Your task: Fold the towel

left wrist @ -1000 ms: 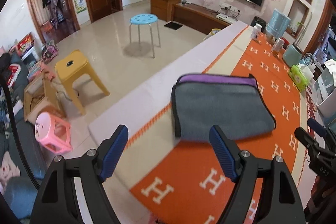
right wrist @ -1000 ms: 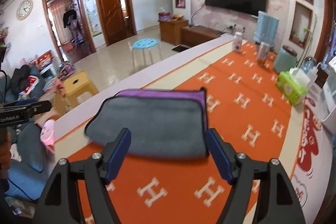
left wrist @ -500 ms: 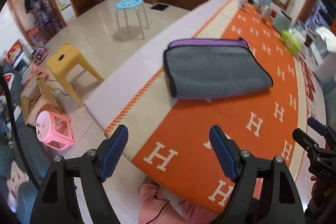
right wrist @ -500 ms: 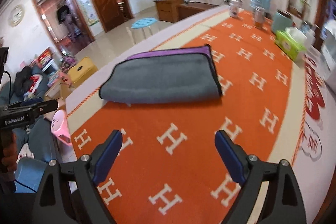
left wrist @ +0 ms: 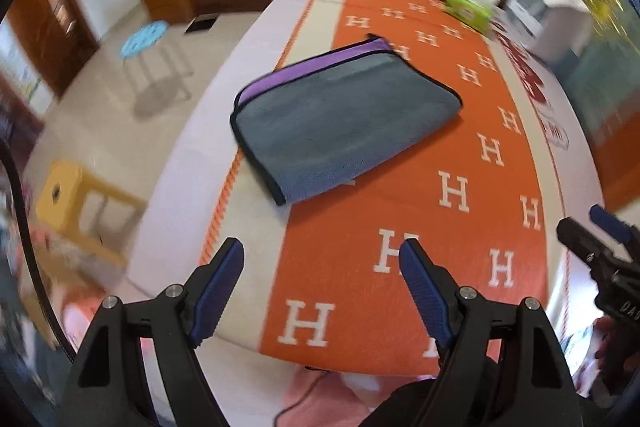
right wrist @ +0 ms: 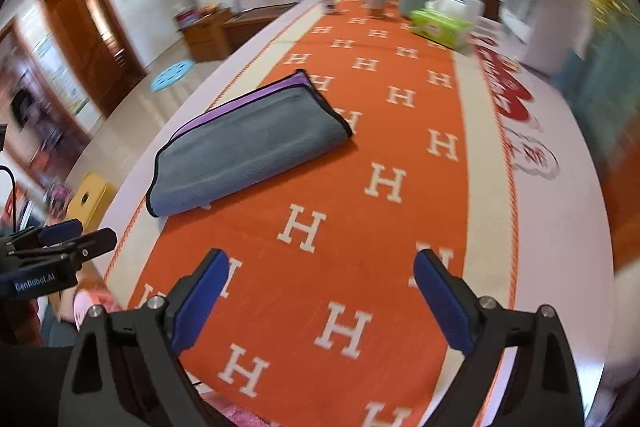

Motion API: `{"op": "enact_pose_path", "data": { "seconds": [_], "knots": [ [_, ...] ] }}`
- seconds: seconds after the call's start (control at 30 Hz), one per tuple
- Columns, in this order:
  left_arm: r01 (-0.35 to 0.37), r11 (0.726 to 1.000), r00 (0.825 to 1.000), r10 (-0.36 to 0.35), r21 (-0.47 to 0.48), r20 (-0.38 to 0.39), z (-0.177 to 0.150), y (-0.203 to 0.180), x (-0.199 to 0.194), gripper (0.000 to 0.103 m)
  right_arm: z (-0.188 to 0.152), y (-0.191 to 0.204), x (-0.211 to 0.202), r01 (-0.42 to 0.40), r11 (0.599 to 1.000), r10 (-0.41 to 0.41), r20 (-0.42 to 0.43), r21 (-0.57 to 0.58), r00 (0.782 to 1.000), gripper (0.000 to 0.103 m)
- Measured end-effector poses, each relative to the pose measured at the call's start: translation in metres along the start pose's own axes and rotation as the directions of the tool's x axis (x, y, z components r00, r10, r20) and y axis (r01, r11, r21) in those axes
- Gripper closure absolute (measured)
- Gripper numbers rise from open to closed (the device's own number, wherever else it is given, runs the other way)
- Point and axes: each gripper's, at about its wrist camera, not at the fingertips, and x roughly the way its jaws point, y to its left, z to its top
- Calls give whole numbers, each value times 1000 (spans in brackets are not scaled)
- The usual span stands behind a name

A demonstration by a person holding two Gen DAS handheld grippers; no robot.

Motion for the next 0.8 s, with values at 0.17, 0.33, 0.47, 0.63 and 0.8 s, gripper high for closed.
{"op": "enact_pose_path", "data": {
  "seconds": [0.17, 0.33, 0.47, 0.63, 0.8],
  "knots": [
    [73, 992, 997, -75, 103, 15, 0, -3, -12, 18, -23, 11, -26, 71, 989, -73, 12, 133, 997, 7],
    [131, 982, 990, -138, 134, 40, -2, -9, -31, 13, -46, 20, -51, 109, 969, -113, 6, 220, 994, 7],
    [148, 979, 984, -159, 137, 78, -3, -16, -52, 11, -55, 22, -69, 123, 959, -128, 4, 255, 992, 5],
    [157, 982, 981, -168, 105, 101, 0, -24, -76, 3, -53, 19, -89, 111, 955, -112, -11, 274, 994, 2],
    [149, 984, 980, -161, 102, 120, -1, -35, -90, 1, -52, 21, -102, 103, 959, -100, -22, 263, 995, 1]
  ]
}}
